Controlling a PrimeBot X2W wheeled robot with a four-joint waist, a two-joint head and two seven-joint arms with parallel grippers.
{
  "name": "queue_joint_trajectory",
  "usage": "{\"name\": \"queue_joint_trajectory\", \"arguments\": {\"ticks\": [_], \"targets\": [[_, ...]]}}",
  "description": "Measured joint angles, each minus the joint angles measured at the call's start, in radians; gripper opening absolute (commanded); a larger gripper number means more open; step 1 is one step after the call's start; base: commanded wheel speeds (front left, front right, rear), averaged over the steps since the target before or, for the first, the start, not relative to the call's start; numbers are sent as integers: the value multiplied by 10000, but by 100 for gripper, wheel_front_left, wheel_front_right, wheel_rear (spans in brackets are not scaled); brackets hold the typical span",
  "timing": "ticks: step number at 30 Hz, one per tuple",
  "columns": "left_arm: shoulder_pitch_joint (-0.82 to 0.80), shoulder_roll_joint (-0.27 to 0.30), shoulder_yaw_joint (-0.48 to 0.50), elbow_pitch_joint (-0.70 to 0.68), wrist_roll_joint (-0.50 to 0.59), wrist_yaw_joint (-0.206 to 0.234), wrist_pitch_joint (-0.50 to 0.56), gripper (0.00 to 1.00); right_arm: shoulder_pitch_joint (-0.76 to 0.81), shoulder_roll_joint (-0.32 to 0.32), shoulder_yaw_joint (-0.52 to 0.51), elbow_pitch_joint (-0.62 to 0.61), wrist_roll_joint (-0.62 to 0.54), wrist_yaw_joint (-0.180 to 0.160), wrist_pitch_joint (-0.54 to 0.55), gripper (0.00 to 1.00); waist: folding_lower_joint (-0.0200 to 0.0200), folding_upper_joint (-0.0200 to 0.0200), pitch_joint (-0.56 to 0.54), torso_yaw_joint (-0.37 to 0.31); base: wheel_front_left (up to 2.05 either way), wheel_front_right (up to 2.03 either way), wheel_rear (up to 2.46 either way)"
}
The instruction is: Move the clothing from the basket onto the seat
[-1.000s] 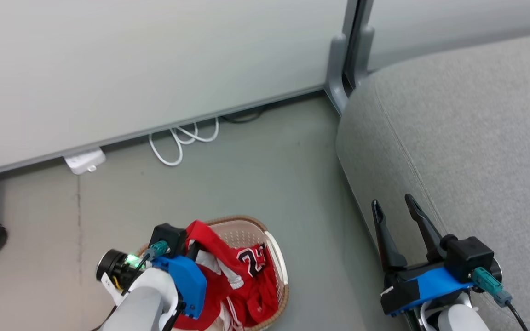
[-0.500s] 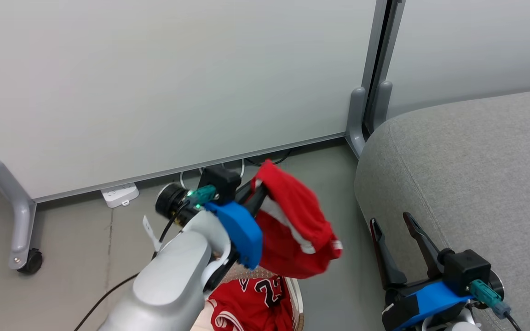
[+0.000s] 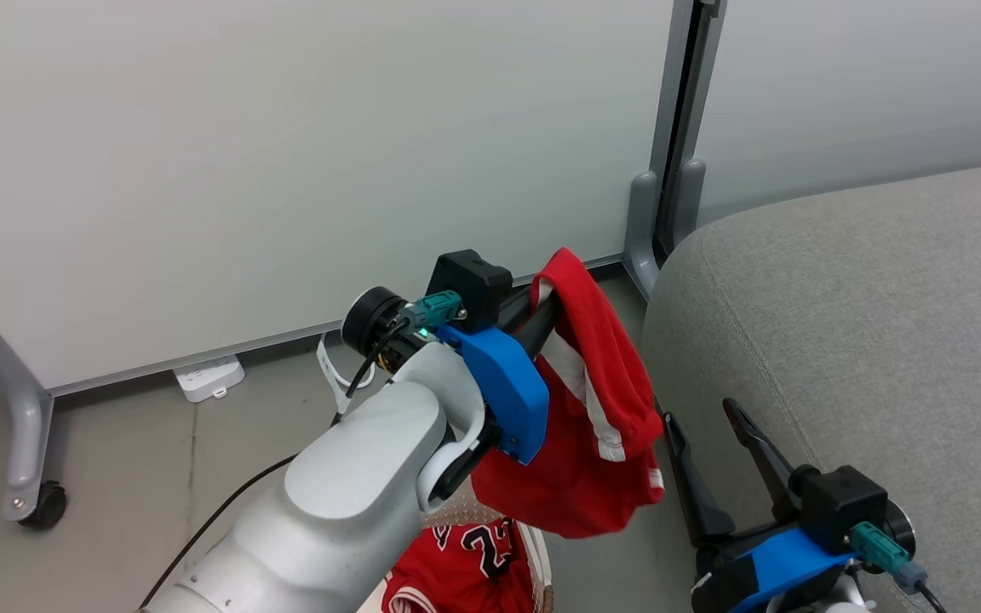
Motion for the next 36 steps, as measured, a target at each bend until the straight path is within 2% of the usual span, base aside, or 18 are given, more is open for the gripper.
{"name": "queue_joint_trajectory", "arguments": {"ticks": [9, 13, 18, 26, 27, 28, 29, 36], "targets": [[-307, 6, -786, 545, -681, 169, -259, 0, -131, 0, 719, -36, -4, 0, 242, 100, 0, 0, 82, -83, 0, 0, 0], [-384, 2, -1089, 596, -970, 226, -351, 0, -713, 0, 1112, 226, -138, 0, 422, 100, 0, 0, 88, -88, 0, 0, 0], [-535, 2, -1425, 558, -1402, 303, -453, 0, -1595, 0, 1388, 1032, -295, 0, 658, 100, 1, 0, 89, -66, 0, 0, 0], [-746, 4, -1908, 401, -2042, 389, -639, 0, -2794, 0, 1524, 3003, -134, 0, 1026, 100, 0, 0, 89, 53, 0, 0, 0], [-754, 4, -1987, 395, -2107, 395, -663, 0, -2903, 0, 1572, 3244, -19, 0, 1085, 49, 0, 0, 88, 64, 0, 0, 0], [-757, 2, -2046, 389, -2182, 397, -681, 0, -2990, 0, 1628, 3417, 61, 0, 1089, 5, 0, 0, 87, 75, 0, 0, 0], [-764, 4, -2086, 385, -2251, 399, -708, 0, -3093, 0, 1684, 3563, 109, 0, 1032, 0, 0, 0, 83, 88, 0, 0, 0], [-924, 2, -2458, 489, -2554, 479, -886, 0, -3403, 0, 1866, 4136, 433, 0, 723, 0, 0, 0, 54, 135, 0, 0, 0]]}}
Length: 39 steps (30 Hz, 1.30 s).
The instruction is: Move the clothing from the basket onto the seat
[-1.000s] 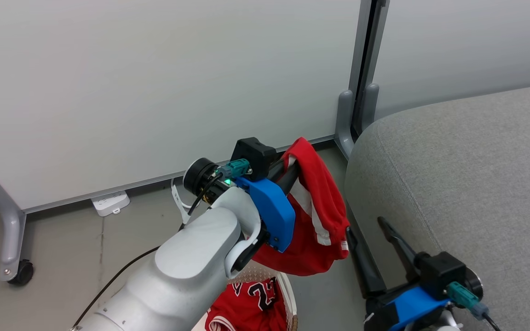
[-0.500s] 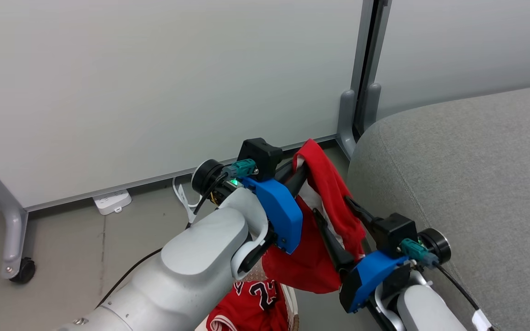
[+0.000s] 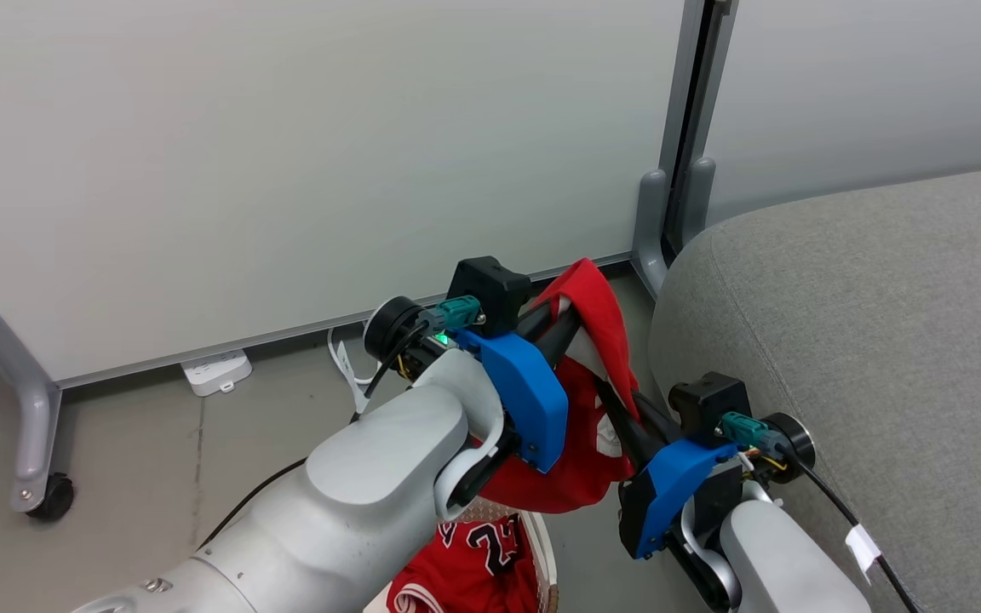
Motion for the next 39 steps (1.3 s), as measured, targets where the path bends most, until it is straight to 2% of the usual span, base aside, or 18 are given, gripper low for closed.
{"name": "queue_joint_trajectory", "arguments": {"ticks": [23, 24, 25, 26, 27, 31, 33, 39], "targets": [[-180, 2, -560, 226, -506, 40, -236, 0, -154, 0, 278, 495, 171, 0, -441, 0, 0, 0, 8, -137, 0, 0, 0], [-180, 2, -568, 228, -531, 40, -253, 17, -154, 0, 284, 502, 171, 0, -447, 0, 0, 0, 7, -130, 0, 0, 0], [-180, 2, -573, 230, -566, 40, -257, 56, -154, 0, 284, 510, 171, 0, -470, 0, 0, 0, 7, -122, 0, 0, 0], [-180, 4, -579, 219, -579, 4, -290, 92, -154, 0, 282, 514, 173, 0, -474, 0, 0, 0, 8, -112, 0, 0, 0], [-175, 2, -570, 192, -662, -21, -382, 100, -154, 0, 276, 516, 173, 0, -487, 0, 0, 0, 9, -100, 0, 0, 0], [135, 0, -518, 267, -556, -194, -800, 100, -155, 0, 224, 522, 171, 0, -533, 0, 0, 0, 21, -79, 0, 0, 0], [580, 63, -376, 226, -224, -514, -888, 100, -152, 0, 102, 460, 81, 0, -573, 0, 0, 0, 37, -29, 0, 0, 0], [2158, 711, 1294, -1244, 1383, -623, -930, 100, -27, 0, -98, 236, -23, 0, -629, 0, 0, 0, 126, 81, 0, 0, 0]]}}
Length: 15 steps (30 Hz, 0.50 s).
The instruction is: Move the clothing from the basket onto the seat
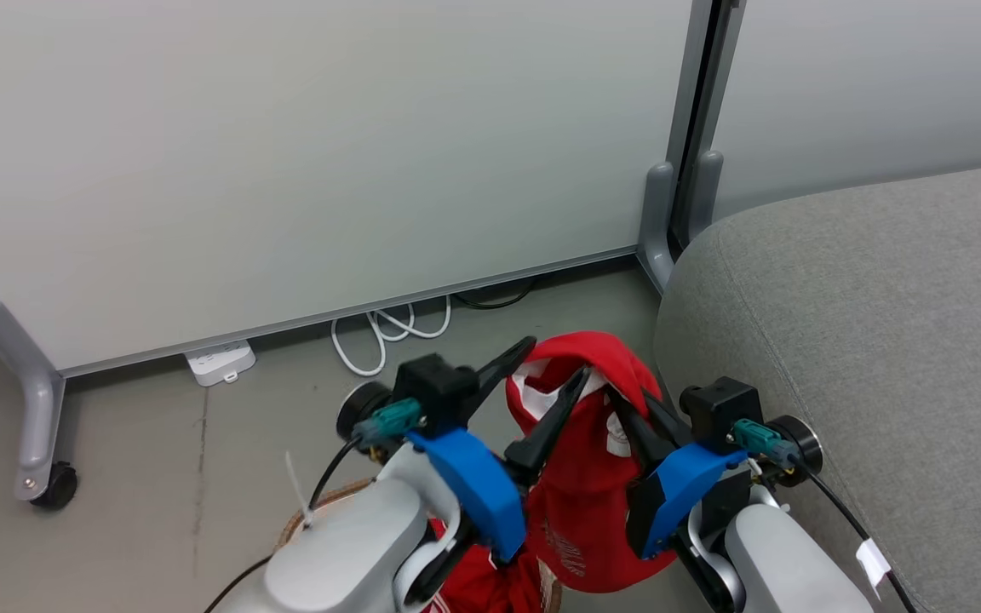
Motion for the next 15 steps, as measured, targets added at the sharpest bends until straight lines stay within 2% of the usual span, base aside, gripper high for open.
{"name": "queue_joint_trajectory", "arguments": {"ticks": [6, 15], "targets": [[2051, 541, 1816, -1463, 1626, -35, 0, 100, 145, -2, -184, -194, -71, 0, 79, 0, 0, 0, 54, 79, 0, 0, 0], [4114, 725, 3977, -2274, 3298, -19, 0, 100, 266, 0, -489, -403, -188, 0, 163, 0, 0, 0, 165, 232, 0, 0, 0]]}}
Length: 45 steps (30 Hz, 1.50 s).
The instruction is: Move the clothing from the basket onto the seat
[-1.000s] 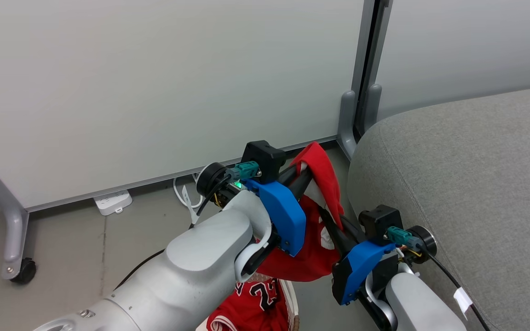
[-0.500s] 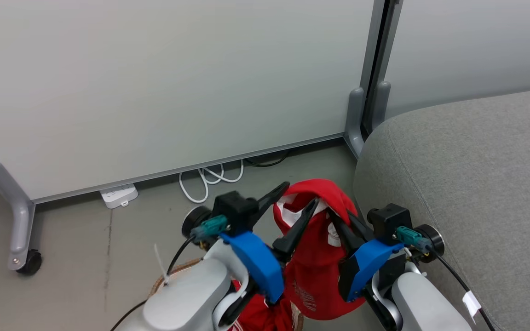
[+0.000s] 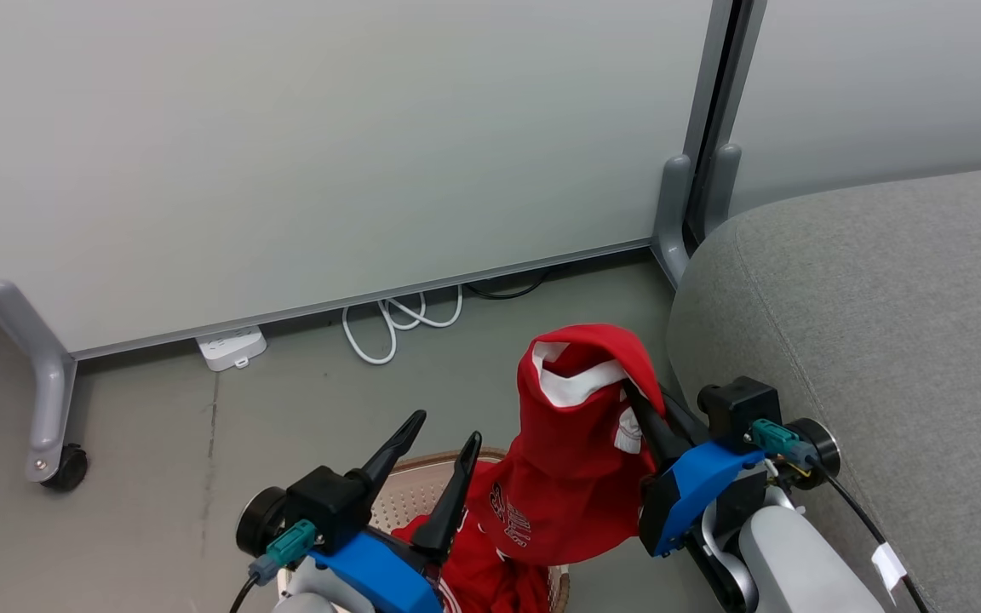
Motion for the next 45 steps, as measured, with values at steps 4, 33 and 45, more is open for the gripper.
{"name": "queue_joint_trajectory", "arguments": {"ticks": [4, 33, 45], "targets": [[447, -102, 650, -50, 426, -132, 0, 100, 44, 0, -75, -92, -59, 0, 42, 0, 0, 0, 44, 69, 0, 0, 0], [1223, -1018, 2546, 439, 1822, -922, 0, 100, 40, -4, 75, -232, 42, 0, 105, 0, 0, 0, 164, -794, 0, 0, 0], [1171, -1214, 2849, 550, 2073, -963, 0, 100, -35, -4, 21, -134, 69, 0, 25, 0, 0, 0, 415, -2538, 0, 0, 0]]}}
